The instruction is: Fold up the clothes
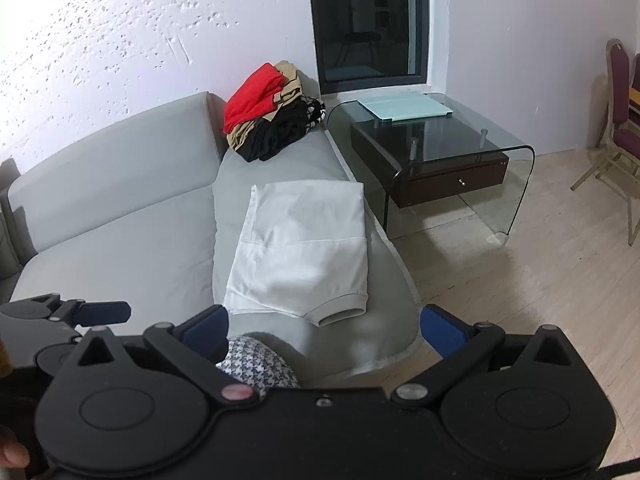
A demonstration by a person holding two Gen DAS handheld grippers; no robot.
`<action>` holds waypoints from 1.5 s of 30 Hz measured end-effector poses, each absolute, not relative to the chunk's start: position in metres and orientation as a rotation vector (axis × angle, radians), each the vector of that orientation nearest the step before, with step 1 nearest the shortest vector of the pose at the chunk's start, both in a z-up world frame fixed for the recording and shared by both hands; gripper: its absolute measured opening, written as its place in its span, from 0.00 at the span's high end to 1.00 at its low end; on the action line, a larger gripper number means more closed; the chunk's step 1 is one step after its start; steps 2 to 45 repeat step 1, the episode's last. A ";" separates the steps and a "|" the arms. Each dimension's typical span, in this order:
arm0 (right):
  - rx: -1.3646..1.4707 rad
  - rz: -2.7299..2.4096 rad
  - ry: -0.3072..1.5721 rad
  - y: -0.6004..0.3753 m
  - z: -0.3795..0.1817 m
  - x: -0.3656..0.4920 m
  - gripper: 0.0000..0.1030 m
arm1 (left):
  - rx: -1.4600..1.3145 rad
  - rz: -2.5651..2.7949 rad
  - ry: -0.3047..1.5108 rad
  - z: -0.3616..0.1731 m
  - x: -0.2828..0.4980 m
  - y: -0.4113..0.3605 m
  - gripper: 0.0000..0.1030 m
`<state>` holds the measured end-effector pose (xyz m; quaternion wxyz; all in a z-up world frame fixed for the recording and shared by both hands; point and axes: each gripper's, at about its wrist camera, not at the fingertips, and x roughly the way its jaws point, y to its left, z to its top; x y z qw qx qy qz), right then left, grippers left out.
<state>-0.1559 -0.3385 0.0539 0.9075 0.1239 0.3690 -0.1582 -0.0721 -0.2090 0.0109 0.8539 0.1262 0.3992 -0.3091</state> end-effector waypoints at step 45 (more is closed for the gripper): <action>0.260 -0.324 0.763 -0.339 0.053 -0.155 0.00 | 0.268 -0.649 0.840 0.010 -0.072 -0.209 0.01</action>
